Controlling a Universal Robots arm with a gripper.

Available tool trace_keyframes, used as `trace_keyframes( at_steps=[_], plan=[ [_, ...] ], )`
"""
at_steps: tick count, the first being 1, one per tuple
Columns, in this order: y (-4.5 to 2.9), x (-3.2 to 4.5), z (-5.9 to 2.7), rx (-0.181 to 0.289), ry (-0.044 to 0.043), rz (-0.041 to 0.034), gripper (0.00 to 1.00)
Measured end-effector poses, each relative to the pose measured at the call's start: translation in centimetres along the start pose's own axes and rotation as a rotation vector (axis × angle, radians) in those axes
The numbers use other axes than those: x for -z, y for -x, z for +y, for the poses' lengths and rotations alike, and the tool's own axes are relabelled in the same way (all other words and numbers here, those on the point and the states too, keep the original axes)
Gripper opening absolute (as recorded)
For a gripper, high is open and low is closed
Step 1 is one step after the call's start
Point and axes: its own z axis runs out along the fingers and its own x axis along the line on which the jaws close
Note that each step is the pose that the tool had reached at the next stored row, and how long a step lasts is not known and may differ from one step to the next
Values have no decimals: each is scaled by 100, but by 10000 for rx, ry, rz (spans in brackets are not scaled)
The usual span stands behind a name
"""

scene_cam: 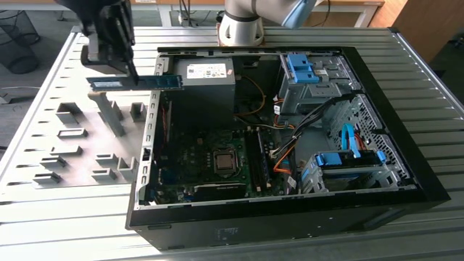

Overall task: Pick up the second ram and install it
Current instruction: 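Pick up the second ram and move it above second insertion slot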

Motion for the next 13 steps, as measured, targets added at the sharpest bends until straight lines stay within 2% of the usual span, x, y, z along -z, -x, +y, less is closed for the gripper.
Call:
trace_keyframes(
  at_steps=[13],
  plan=[
    [13, -3, -595, 0, 0, -1, 14]
  ],
)
